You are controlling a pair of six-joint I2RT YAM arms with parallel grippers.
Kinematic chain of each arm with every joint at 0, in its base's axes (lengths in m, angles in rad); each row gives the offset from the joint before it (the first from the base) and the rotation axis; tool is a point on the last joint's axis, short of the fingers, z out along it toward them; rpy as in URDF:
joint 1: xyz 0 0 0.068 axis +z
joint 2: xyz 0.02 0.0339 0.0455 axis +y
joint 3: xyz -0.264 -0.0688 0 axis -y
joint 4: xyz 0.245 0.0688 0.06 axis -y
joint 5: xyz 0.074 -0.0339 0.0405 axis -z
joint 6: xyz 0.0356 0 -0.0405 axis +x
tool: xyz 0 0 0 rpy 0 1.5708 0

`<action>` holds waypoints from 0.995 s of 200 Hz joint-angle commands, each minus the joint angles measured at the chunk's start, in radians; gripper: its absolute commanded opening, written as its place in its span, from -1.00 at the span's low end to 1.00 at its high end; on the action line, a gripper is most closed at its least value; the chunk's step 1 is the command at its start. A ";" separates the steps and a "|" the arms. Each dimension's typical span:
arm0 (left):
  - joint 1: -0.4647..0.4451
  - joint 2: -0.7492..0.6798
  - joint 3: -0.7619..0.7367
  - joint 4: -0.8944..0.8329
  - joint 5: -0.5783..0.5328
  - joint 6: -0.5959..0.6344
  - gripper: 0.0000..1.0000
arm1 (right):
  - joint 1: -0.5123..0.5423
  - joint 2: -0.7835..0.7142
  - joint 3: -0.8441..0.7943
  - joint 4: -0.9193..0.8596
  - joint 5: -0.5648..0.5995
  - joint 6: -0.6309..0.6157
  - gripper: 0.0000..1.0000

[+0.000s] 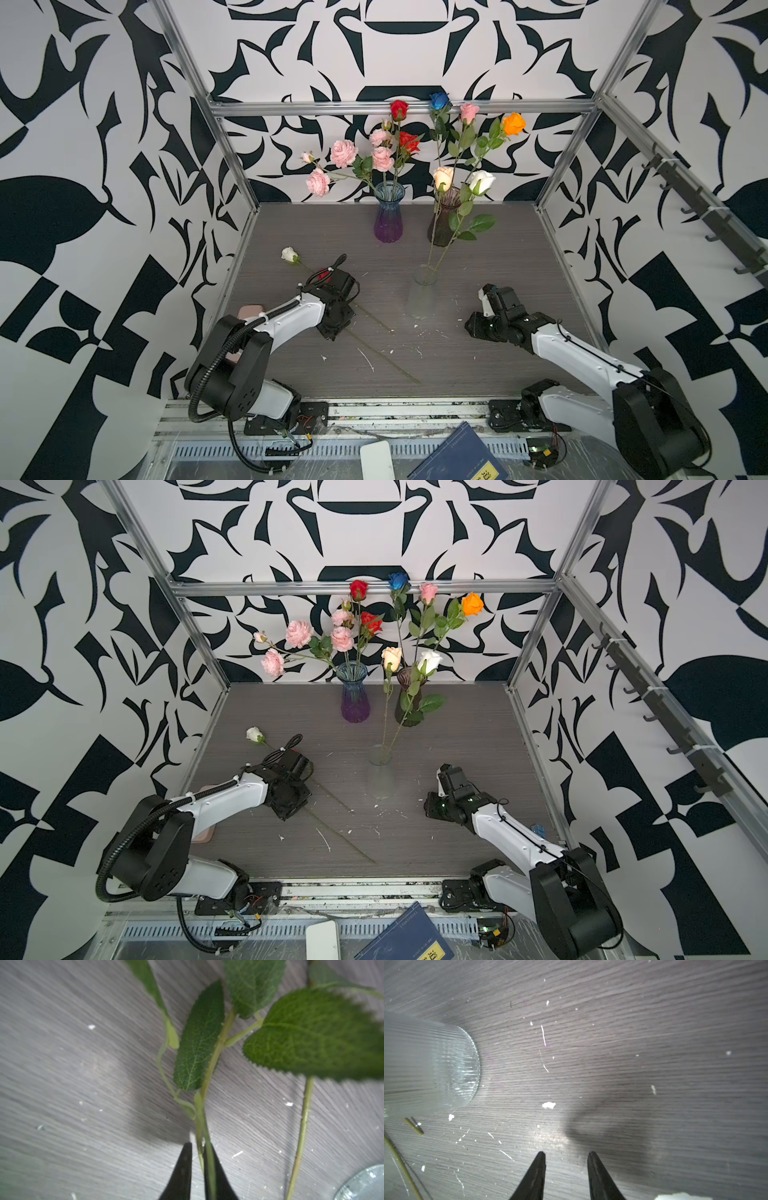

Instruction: Arrange the flowers into the vase

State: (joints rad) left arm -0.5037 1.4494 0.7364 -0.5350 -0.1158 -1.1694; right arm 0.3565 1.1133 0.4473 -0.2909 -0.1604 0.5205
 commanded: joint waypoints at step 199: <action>0.028 -0.328 0.184 -0.160 -0.046 0.062 0.00 | 0.007 -0.020 -0.002 -0.009 0.009 -0.002 -0.25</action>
State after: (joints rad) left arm -0.4789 1.0748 0.9588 -0.6624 -0.2211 -1.1103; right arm 0.3580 1.1133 0.4473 -0.2905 -0.1604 0.5205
